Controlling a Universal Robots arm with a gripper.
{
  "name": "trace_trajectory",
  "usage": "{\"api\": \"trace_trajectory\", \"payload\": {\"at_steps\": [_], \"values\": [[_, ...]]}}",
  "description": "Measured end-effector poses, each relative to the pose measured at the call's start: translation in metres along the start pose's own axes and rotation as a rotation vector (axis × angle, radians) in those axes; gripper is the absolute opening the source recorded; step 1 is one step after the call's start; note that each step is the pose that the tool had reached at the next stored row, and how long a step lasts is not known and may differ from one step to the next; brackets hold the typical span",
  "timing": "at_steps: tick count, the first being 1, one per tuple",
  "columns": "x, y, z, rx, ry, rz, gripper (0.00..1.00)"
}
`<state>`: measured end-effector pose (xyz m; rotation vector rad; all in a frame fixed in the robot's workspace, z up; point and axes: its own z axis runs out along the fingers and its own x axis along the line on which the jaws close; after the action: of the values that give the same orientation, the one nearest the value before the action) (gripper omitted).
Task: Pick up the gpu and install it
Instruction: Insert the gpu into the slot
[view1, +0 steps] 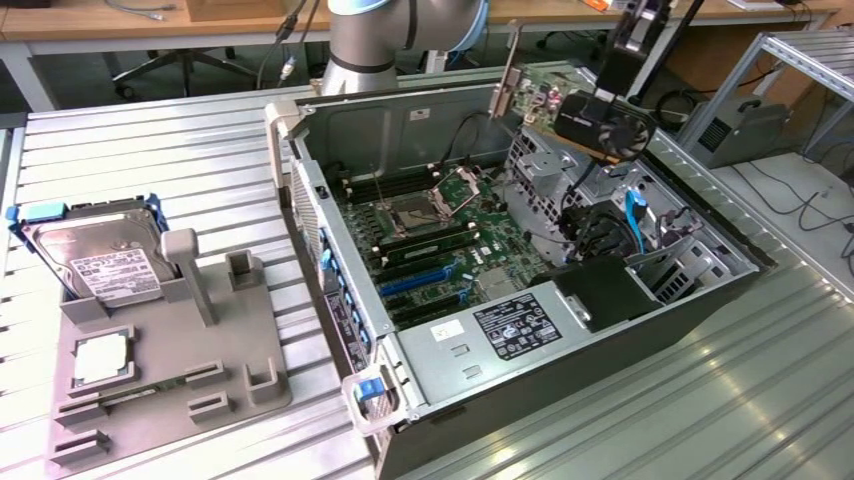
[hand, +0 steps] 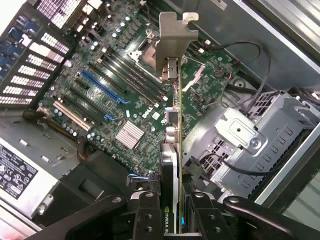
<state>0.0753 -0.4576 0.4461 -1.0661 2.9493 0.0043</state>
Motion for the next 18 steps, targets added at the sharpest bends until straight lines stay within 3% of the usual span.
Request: {"api": "trace_trajectory", "payload": {"at_steps": [18], "values": [[0.0000, 0.0000, 0.0002, 0.0131, 0.0130, -0.364, 0.27]]}}
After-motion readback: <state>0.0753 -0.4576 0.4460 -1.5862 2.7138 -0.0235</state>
